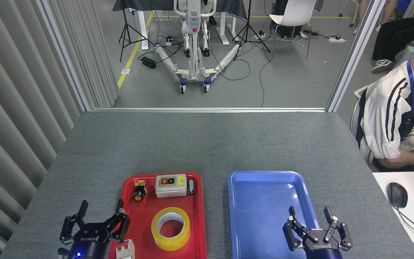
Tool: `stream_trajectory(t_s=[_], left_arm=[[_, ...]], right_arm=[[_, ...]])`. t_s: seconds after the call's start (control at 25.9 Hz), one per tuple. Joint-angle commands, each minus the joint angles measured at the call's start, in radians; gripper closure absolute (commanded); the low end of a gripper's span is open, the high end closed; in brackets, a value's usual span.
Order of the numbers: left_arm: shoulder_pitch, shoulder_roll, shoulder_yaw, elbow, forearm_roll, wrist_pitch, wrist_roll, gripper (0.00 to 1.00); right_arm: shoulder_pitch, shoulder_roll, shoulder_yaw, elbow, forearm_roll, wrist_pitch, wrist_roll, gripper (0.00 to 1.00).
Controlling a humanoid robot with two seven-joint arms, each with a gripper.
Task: Place and move tape with both arms
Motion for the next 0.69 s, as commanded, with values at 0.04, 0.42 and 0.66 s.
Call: stream_trajectory(t_s=[0.04,0.42,0.66], left_arm=[[0.0,0.006,-0.002,0.002,0.0,-0.004,0.003,0.0],[0.0,0.018,-0.002,-0.002,0.011,-0.008,0.014,0.0],[0.04,0.029,-0.026,-0.031,0.012,-0.019,-0.008,0.0]], right_arm=[[-0.001,-0.003,0.0,0.0,0.0,0.003,0.0,0.0],[-0.003,-0.007,0.0,0.002,0.001,0.003,-0.002,0.0],[-0.004,-0.005,0.0,0.002,0.003,0.002,-0.002,0.0]])
